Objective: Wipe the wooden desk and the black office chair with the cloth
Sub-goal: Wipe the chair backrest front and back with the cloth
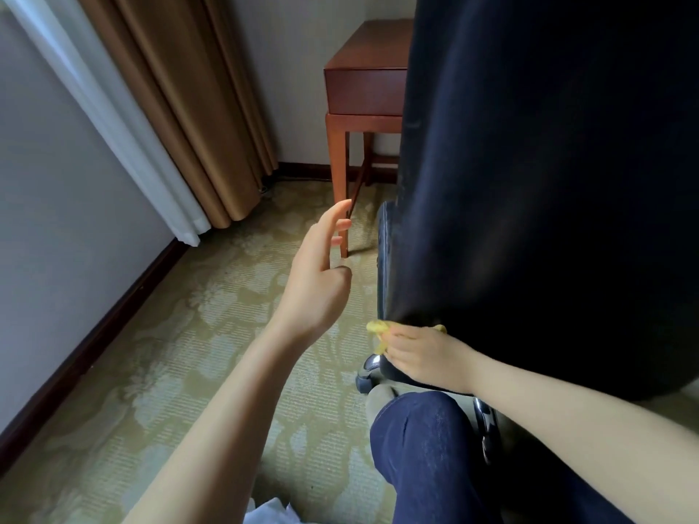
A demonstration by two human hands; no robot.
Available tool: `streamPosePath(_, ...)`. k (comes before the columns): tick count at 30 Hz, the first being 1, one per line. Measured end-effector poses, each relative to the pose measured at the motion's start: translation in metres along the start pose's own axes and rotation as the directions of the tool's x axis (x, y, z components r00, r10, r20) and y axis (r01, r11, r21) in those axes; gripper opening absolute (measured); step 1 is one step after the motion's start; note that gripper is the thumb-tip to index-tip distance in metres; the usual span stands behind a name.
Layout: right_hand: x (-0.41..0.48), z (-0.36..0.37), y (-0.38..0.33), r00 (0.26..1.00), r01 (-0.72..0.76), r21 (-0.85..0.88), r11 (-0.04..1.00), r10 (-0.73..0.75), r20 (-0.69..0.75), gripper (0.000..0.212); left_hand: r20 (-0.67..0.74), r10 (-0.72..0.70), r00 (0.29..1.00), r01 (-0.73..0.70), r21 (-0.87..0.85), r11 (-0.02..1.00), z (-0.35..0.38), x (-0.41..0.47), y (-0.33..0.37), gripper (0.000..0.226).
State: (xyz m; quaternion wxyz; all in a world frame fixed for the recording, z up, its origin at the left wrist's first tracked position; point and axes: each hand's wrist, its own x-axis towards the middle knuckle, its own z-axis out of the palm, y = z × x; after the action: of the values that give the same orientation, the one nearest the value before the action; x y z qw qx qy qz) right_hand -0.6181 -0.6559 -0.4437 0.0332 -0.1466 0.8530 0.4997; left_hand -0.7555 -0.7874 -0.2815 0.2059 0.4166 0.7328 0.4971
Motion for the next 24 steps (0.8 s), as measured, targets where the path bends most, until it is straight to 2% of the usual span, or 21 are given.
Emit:
streamPosePath(2,-0.018,0.009,-0.003,0.994,0.111,0.011,0.994,-0.111,0.008,0.032,0.006,0.008,1.0,-0.008,0.013,1.0,0.002,0.003,0.001,0.084)
streamPosePath(3,-0.029,0.01,0.001,0.988,0.151,0.005,0.989,-0.151,0.022,0.025,0.004,0.009,1.0,-0.009,0.013,1.0,0.005,0.004,0.002,0.084)
streamPosePath(6,-0.056,0.013,0.011,0.982,0.174,0.054,0.983,-0.177,0.06,0.03,-0.002,0.011,1.0,-0.011,-0.015,1.0,0.016,0.004,0.008,0.082)
streamPosePath(9,-0.074,0.01,0.021,0.999,0.018,0.108,0.994,-0.014,-0.037,0.025,0.001,0.044,0.999,-0.044,-0.039,0.998,0.027,-0.003,0.019,0.077)
streamPosePath(11,-0.09,-0.002,0.035,0.983,-0.116,0.169,0.979,0.137,-0.123,0.02,-0.011,0.091,0.996,-0.091,-0.075,0.993,0.033,-0.013,0.037,0.076)
streamPosePath(13,-0.095,-0.006,0.052,0.945,-0.184,0.225,0.957,0.236,-0.227,0.012,-0.065,0.106,0.992,-0.112,-0.089,0.99,0.035,-0.015,0.045,0.077)
streamPosePath(16,-0.117,-0.029,0.079,0.875,-0.277,0.317,0.907,0.375,-0.307,0.008,-0.143,0.187,0.972,-0.201,-0.095,0.975,0.036,-0.033,0.068,0.073)
streamPosePath(20,-0.141,-0.059,0.122,0.75,-0.421,0.338,0.842,0.532,-0.393,0.027,-0.221,0.254,0.942,-0.273,-0.063,0.96,0.034,-0.047,0.099,0.069)
streamPosePath(24,-0.16,-0.086,0.158,0.661,-0.497,0.358,0.79,0.612,-0.434,0.032,-0.237,0.347,0.908,-0.361,-0.017,0.933,0.036,-0.059,0.129,0.072)
